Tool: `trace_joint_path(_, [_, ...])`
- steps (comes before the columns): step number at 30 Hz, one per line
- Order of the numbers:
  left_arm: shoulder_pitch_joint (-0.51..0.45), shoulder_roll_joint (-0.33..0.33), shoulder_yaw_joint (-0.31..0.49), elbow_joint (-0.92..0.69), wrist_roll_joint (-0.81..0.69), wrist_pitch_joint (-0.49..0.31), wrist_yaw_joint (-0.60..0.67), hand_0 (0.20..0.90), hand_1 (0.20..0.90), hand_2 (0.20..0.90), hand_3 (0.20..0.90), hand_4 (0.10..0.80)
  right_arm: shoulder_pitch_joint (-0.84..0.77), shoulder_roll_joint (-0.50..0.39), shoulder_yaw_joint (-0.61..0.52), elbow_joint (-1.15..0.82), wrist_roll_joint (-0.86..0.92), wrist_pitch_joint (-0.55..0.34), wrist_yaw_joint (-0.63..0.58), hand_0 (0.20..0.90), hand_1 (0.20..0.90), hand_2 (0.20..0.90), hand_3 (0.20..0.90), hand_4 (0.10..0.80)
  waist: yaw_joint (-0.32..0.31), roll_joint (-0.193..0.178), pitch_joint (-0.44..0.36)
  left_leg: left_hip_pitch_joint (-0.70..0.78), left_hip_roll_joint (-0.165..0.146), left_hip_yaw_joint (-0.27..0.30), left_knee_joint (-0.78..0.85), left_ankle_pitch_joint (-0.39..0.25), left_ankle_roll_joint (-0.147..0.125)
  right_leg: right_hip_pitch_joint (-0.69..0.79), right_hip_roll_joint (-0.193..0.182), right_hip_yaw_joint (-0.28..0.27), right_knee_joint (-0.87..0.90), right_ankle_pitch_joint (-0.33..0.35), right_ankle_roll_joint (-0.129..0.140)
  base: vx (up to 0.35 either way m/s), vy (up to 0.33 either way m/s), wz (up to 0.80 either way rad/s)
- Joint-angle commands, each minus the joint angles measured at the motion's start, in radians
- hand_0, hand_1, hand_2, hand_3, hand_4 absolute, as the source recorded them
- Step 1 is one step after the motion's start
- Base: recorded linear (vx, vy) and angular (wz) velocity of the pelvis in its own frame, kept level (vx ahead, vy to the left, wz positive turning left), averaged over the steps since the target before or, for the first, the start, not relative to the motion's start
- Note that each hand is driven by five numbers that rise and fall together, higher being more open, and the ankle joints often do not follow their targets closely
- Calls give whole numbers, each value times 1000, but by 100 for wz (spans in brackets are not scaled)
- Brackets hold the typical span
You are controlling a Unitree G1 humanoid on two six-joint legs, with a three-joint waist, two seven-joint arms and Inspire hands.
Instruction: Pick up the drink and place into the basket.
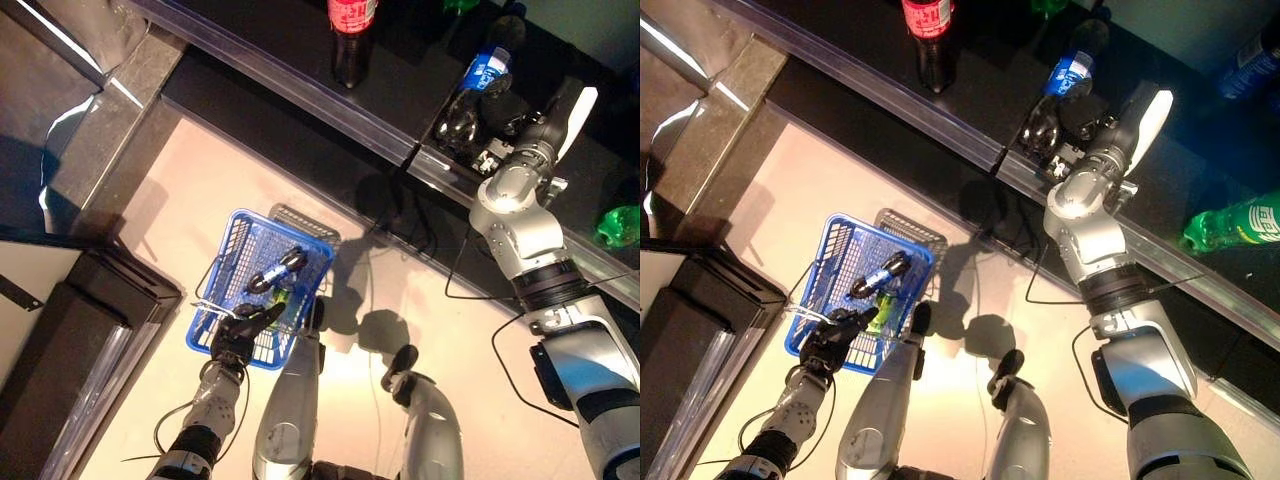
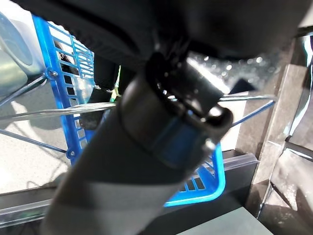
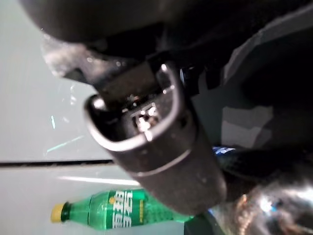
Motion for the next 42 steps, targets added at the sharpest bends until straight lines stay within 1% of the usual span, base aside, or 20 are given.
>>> trace_joint_path(1, [216,86,-60,-22,59,-20,-19,300,300,300,200,100,-138,-140,-12,-162,-181,11,40,900,900,900,900,800,7,-7,-17,27,-29,-1,2,-16,40,35,-19,6,-45,77,-14,33,-2,1])
trace_joint_path(2, [219,89,-55,-25,61,-16,-20,300,300,300,200,100,-140,-156,-10,-188,-209,40,49,900,900,900,900,800,6,-9,-17,31,-28,-1,1,-17,40,37,-18,7,-42,76,-13,0,0,0])
trace_joint_path(3, [219,90,-54,-25,62,-15,-20,300,300,300,200,100,-140,-158,-9,-190,-212,43,51,900,900,900,900,800,6,-10,-17,32,-28,-1,1,-17,40,37,-18,7,-41,76,-13,0,0,0])
trace_joint_path(4, [219,95,-46,-23,62,-9,-22,300,300,300,200,100,-154,-186,2,-209,-269,84,69,900,900,900,900,800,5,-15,-17,38,-29,-2,3,-19,42,41,-16,7,-39,74,-13,0,0,0])
trace_joint_path(7, [222,101,-36,-20,65,-6,-28,300,300,300,200,100,-166,-216,12,-229,-282,134,70,900,900,900,900,800,5,-23,-17,46,-28,-1,3,-22,43,49,-14,7,-39,73,-13,6,-11,0])
trace_joint_path(9, [228,109,-29,-25,71,1,-30,300,300,300,200,100,-172,-247,14,-241,-227,159,63,900,900,900,900,800,4,-32,-17,58,-27,-1,1,-25,44,64,-10,6,-47,75,-12,23,-44,0])
trace_joint_path(12, [225,112,-25,-21,71,4,-33,300,300,300,200,100,-166,-253,11,-247,-191,178,64,900,900,900,900,800,3,-37,-17,71,-29,1,-2,-26,45,76,-9,8,-54,77,-11,20,-17,0])
trace_joint_path(13, [222,113,-24,-21,74,5,-32,300,300,300,200,100,-166,-254,13,-241,-147,178,54,900,900,900,900,800,3,-40,-17,79,-28,2,-6,-26,46,84,-8,7,-59,77,-12,0,0,0])
trace_joint_path(17, [214,114,-25,-11,77,2,-30,300,300,300,200,100,-171,-237,8,-226,-43,160,25,900,900,900,900,800,7,-45,-17,91,-28,1,-8,-30,47,100,-10,2,-65,76,-14,0,0,0])
trace_joint_path(21, [206,112,-26,-1,82,4,-25,300,300,300,200,100,-165,-202,-14,-197,53,145,-33,900,900,900,900,800,9,-46,-17,107,-30,0,-10,-33,46,114,-12,1,-65,75,-15,29,-5,4])
trace_joint_path(23, [201,109,-28,8,90,9,-22,300,300,300,200,100,-163,-176,-27,-150,163,122,-55,900,900,900,900,800,14,-46,-17,117,-32,-1,-7,-35,46,128,-15,-1,-67,74,-17,54,14,4])
trace_joint_path(24, [201,108,-29,8,90,10,-22,300,300,300,200,100,-164,-174,-26,-145,175,121,-54,900,900,900,900,800,14,-46,-17,118,-32,-1,-8,-35,46,129,-16,-2,-67,74,-17,44,25,2])
trace_joint_path(25, [199,105,-34,11,92,13,-19,300,300,300,200,100,-167,-154,-30,-98,274,90,-52,900,900,900,900,800,19,-43,-17,118,-33,-3,-6,-34,44,133,-19,-4,-68,73,-20,0,0,0])
trace_joint_path(26, [199,105,-34,12,92,13,-19,300,300,300,200,100,-167,-153,-30,-94,289,86,-53,900,900,900,900,800,19,-43,-17,118,-33,-4,-6,-35,44,133,-19,-5,-68,73,-20,33,25,4])
trace_joint_path(27, [200,105,-36,12,93,14,-20,300,300,300,200,100,-167,-139,-33,-67,351,70,-41,900,900,900,900,800,22,-41,-17,118,-34,-5,-5,-35,44,133,-20,-6,-67,72,-22,0,0,0])
trace_joint_path(30, [199,106,-41,14,96,18,-21,300,300,300,200,100,-166,-111,-34,0,448,37,0,900,900,900,900,800,29,-39,-17,121,-36,-9,-9,-34,45,134,-23,-10,-68,74,-23,35,12,1])
trace_joint_path(32, [201,109,-41,16,98,19,-23,300,300,300,200,100,-166,-102,-34,19,479,26,0,900,900,900,900,800,32,-40,-17,122,-36,-9,-11,-34,46,134,-24,-12,-68,75,-23,33,3,3])
trace_joint_path(33, [201,114,-42,18,98,20,-24,300,300,300,200,100,-166,-91,-39,51,512,4,7,900,900,900,900,800,35,-40,-17,122,-35,-10,-12,-35,47,133,-26,-14,-67,77,-21,36,-5,5])
trace_joint_path(36, [197,121,-43,21,101,23,-20,300,300,300,200,100,-174,-79,-48,101,564,-16,-19,900,900,900,900,800,40,-47,-17,113,-35,-11,-5,-39,48,129,-27,-14,-69,82,-17,32,-16,5])
trace_joint_path(42, [189,126,-51,16,103,28,-11,300,300,300,200,100,-204,-56,-37,163,660,-30,-22,900,900,900,900,800,48,-58,-17,103,-36,-14,1,-43,52,121,-23,-11,-78,95,-12,6,-3,1])
